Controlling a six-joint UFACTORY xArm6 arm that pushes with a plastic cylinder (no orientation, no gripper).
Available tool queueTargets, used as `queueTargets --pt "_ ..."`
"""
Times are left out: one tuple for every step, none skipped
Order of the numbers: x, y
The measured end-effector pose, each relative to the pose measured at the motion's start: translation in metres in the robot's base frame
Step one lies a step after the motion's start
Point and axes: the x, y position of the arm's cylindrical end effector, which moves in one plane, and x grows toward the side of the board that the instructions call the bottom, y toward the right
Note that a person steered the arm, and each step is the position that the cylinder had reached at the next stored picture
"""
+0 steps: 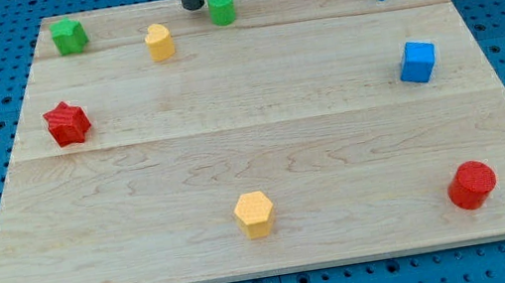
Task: Push the yellow heart to the center
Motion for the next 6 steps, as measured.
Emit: queueTargets --pt "0.0 0.0" --pt "0.0 -0.031" --pt "0.0 -0.046" --pt "0.0 -0.046" --pt "0.0 -0.058" --pt "0.0 -0.065"
